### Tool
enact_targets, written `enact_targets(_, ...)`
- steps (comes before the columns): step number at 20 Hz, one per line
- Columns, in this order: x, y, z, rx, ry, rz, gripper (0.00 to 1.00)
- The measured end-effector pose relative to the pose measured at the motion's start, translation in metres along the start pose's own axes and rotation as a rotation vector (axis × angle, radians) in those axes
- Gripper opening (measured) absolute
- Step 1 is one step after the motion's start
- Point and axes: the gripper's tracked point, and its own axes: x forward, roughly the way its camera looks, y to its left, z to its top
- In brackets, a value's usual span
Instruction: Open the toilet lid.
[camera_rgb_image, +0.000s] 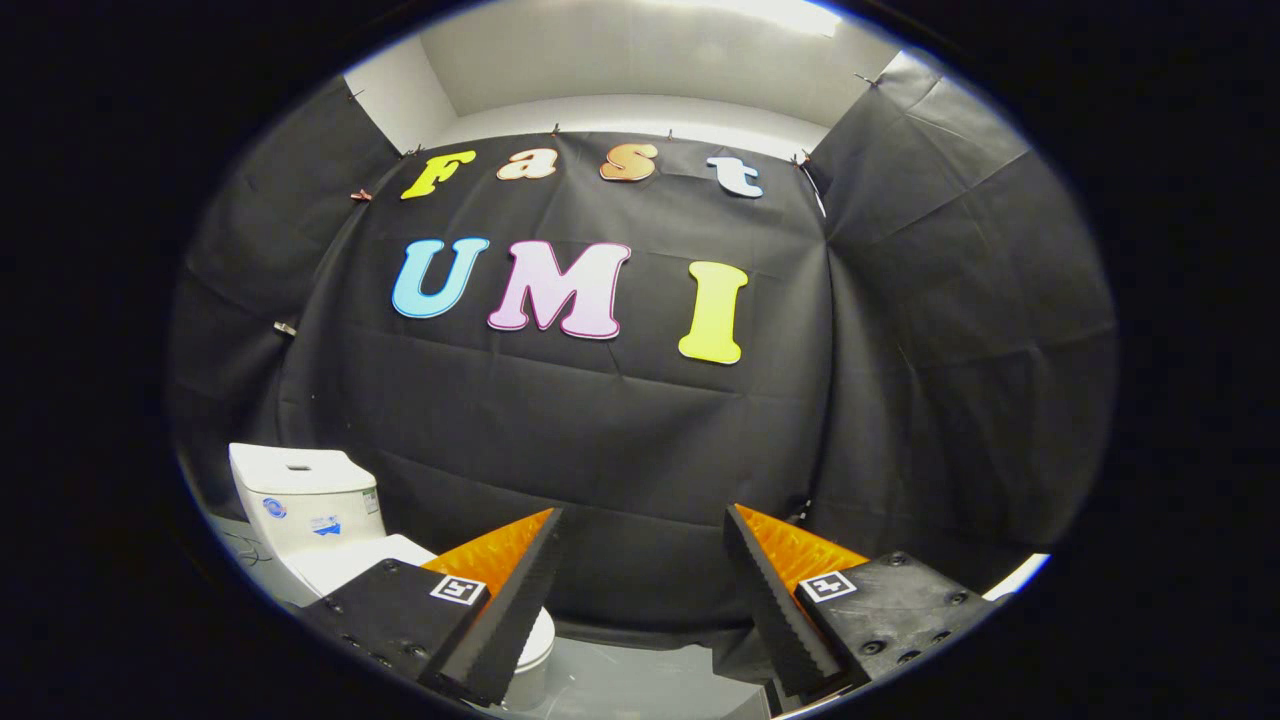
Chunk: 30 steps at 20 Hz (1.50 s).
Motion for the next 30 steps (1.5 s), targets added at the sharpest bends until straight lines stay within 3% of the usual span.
enact_targets(8, 0.006, 0.012, -0.044, 0.089, 0.136, 0.037, 0.98)
enact_targets(12, 0.006, 0.019, -0.073, 0.209, 0.244, 0.07, 0.98)
enact_targets(18, -0.01, 0.057, -0.162, 0.49, 0.581, 0.157, 0.98)
enact_targets(23, -0.029, 0.089, -0.226, 0.614, 0.821, 0.218, 0.99)
enact_targets(30, -0.052, 0.137, -0.291, 0.567, 0.983, 0.368, 0.99)
